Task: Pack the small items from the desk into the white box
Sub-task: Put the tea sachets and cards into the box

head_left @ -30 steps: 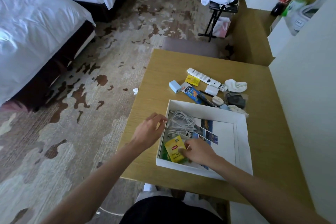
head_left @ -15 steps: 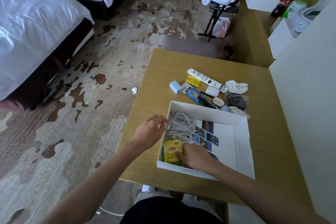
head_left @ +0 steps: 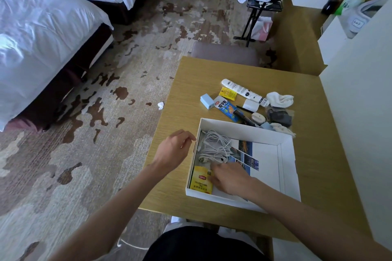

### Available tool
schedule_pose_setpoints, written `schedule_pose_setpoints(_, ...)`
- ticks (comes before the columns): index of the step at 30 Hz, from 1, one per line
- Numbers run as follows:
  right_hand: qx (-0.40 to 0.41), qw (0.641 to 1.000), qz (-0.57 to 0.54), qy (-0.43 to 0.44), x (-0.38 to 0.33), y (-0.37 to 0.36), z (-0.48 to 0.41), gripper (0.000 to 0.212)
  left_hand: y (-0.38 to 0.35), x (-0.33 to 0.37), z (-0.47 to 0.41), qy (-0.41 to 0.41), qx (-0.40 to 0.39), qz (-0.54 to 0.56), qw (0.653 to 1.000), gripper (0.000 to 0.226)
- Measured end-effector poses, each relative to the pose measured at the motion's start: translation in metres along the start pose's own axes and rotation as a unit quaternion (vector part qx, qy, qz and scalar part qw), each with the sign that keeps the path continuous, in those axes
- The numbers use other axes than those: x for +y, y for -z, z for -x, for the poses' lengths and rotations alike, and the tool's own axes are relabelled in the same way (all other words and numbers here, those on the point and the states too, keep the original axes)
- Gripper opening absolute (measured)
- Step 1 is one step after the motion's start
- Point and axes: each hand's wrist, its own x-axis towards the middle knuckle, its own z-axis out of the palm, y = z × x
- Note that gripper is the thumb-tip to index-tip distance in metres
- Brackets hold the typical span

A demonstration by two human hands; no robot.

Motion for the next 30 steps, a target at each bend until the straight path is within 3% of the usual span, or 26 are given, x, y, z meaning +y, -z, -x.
schedule_pose_setpoints(4,0.011,1.000,-0.008,0.006,0.008,0.018,0.002,0.032,0.000,0.001,-0.006,0.008,0.003,-0.010,1.000,0.018)
schedule_pose_setpoints(16,0.066,0.955,-0.288,0.003,0.078,0.101,0.004,0.023,-0.013,0.046,-0.048,0.037,0.005,-0.070,0.997,0.016)
schedule_pose_setpoints(21,0.105,0.941,-0.323,0.002,0.109,0.114,-0.010,0.020,-0.023,0.060,-0.079,0.072,-0.012,-0.062,0.995,0.019)
schedule_pose_setpoints(30,0.128,0.941,-0.288,-0.123,0.157,0.094,-0.068,0.019,-0.050,0.042,-0.133,0.095,-0.059,-0.043,0.993,0.021)
